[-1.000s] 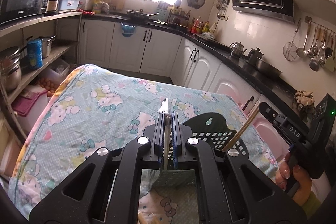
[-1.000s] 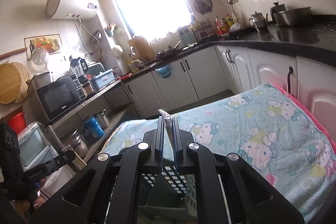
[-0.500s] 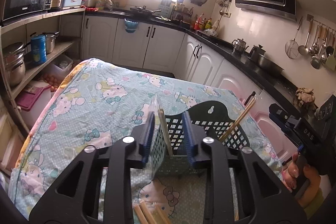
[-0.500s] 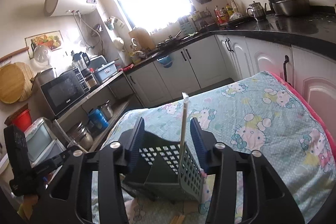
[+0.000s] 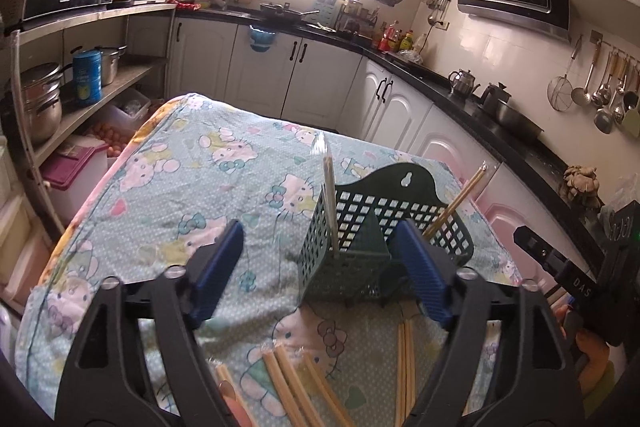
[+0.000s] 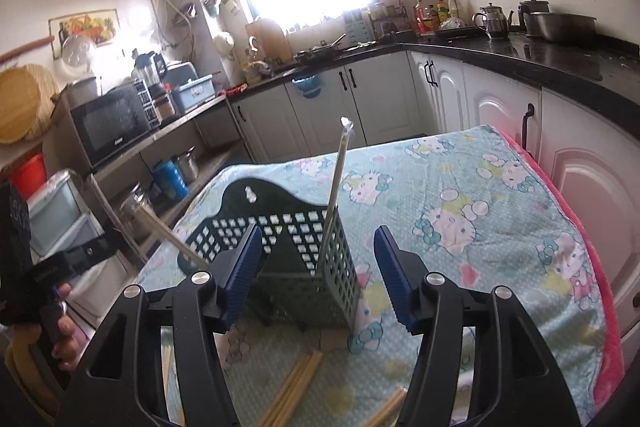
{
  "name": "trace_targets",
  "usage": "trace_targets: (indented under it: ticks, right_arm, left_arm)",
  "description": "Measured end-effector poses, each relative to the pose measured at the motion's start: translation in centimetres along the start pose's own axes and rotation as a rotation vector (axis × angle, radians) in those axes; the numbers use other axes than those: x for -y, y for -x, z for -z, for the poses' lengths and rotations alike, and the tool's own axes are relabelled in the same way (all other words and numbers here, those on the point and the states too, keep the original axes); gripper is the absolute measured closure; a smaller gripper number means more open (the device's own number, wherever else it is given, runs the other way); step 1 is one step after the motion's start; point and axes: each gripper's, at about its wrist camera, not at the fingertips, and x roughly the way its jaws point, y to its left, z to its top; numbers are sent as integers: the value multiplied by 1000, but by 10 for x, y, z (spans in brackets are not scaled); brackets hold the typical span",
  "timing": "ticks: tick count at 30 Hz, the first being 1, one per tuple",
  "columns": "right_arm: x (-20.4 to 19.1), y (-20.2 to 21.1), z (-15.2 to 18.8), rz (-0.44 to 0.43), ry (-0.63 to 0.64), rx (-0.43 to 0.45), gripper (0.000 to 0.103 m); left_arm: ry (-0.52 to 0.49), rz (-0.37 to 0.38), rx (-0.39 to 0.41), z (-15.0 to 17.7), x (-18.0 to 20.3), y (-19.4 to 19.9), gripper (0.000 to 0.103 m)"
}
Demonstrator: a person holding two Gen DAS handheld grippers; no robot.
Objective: Organize utensils
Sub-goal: 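Open both tools and withdraw them from the caddy back over the chopsticks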
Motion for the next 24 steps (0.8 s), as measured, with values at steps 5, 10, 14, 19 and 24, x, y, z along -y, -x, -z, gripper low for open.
trace_targets:
  ticks: [5, 10, 14, 19, 24]
  right_arm:
    - [-4, 10, 8, -7, 18, -11, 44]
    - [-10, 22, 15, -20, 39, -19, 44]
    - [-14, 28, 20, -24, 58, -30, 44]
    - [-18, 33, 29, -24, 71, -47, 44]
    - [-22, 37, 39, -31, 85, -64, 44]
  left_arm:
    - [-12, 5, 8, 7, 5, 14, 15]
    - [-21, 18, 23, 15, 12, 28, 12]
    - [-27, 20, 21, 24, 15, 35, 12]
    - [-20, 14, 13, 34, 14, 43, 12]
    - [-8, 5, 5, 43, 11, 49, 12]
